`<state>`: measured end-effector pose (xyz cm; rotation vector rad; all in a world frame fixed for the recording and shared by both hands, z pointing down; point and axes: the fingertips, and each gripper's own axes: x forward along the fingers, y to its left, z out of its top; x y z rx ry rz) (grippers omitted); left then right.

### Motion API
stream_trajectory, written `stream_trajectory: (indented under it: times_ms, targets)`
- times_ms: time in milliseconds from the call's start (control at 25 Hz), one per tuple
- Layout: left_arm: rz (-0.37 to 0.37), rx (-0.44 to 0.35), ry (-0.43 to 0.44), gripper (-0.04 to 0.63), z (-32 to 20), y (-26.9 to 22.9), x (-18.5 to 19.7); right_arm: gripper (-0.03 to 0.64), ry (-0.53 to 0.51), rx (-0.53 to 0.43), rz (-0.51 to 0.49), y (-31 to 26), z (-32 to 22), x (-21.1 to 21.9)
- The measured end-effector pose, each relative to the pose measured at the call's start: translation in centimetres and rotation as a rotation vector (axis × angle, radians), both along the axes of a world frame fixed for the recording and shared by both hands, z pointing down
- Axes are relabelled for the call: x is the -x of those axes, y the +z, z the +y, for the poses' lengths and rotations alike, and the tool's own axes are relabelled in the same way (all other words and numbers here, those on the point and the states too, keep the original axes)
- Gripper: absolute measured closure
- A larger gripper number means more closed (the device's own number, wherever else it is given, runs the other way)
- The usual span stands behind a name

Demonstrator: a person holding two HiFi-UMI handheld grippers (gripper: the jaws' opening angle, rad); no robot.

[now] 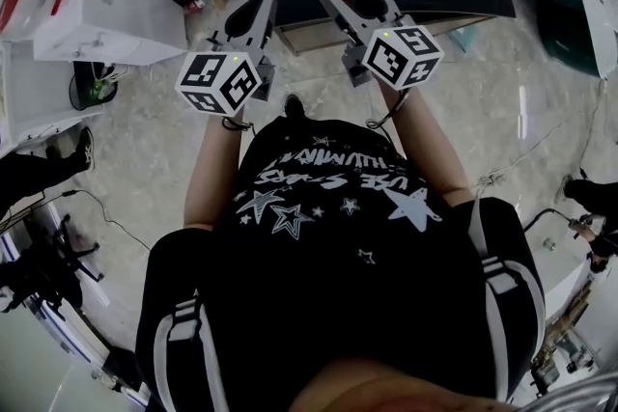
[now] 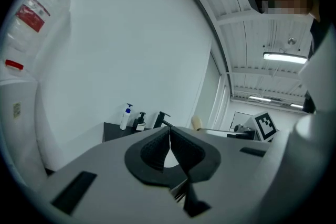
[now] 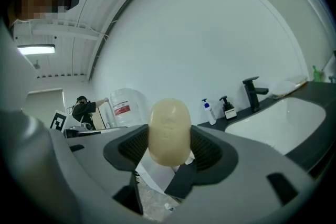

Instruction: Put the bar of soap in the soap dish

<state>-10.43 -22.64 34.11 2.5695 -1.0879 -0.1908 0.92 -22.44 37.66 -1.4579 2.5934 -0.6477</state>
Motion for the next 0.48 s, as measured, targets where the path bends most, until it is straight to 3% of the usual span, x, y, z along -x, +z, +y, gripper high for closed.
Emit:
stream_trajectory:
  times_ms: [480]
  targets:
    - [0.025,0.033,0.031,0.583,-4.1,1.3,2.9,0.362,0.014,0.038,0.047,1.3,-3.5,3.0]
